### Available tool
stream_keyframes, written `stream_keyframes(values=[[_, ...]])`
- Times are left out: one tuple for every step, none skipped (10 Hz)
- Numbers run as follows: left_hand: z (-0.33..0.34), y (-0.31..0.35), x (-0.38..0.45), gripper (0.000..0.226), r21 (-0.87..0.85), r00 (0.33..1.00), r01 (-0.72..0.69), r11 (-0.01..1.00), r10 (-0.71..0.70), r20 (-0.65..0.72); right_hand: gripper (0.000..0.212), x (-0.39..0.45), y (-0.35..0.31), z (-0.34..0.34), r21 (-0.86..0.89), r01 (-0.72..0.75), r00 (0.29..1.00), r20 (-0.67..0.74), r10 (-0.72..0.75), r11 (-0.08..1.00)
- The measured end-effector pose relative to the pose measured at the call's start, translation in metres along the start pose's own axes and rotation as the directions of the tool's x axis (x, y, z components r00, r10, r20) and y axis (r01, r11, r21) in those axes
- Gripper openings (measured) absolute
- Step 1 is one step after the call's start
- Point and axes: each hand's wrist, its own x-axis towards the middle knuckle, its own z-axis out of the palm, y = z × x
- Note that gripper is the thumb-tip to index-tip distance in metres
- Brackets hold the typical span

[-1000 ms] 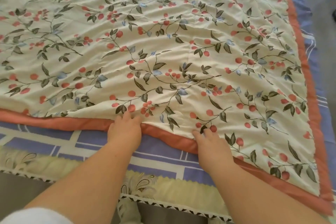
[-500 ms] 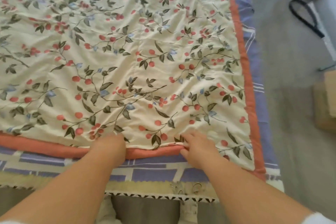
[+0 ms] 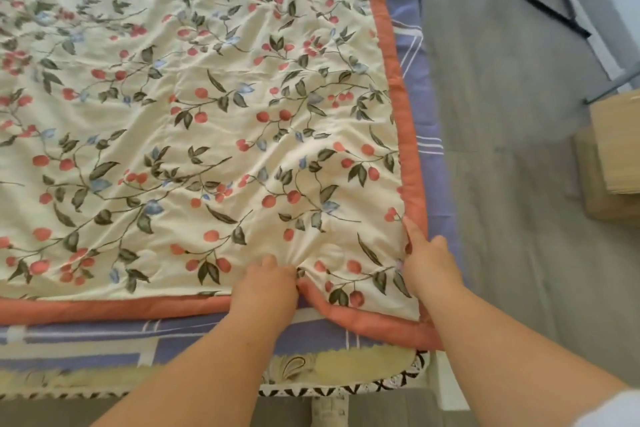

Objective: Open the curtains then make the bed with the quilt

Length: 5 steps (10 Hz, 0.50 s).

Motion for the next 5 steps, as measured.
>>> stream_keyframes(values=[[-0.003,0.006,0.000,0.026,-0.047,1.000,-0.022,0.999,0.022,0.009,0.067,-0.002,0.007,-0.006,0.105,0.215,0.959,-0.213,-0.189,0.971],[0.000,0.013,-0.012,0.032,-0.126,0.998,-0.066,0.990,0.063,-0.028,0.056,-0.001,0.023,-0.022,0.108,0.315,0.896,-0.360,-0.258,0.943],[0.012,0.024,-0.028,0.035,-0.138,0.985,-0.150,0.979,0.161,0.070,0.002,0.001,0.048,-0.021,0.102,0.237,0.928,-0.318,-0.194,0.966],[0.001,0.035,-0.041,0.060,-0.184,0.911,-0.117,0.976,0.179,0.371,0.014,-0.005,0.061,-0.023,0.100,0.145,0.972,-0.200,-0.123,0.984],[-0.033,0.034,-0.050,0.060,-0.292,0.963,-0.059,0.955,0.131,0.237,0.037,-0.014,0.055,-0.051,0.091,0.153,0.983,-0.118,-0.142,0.984]])
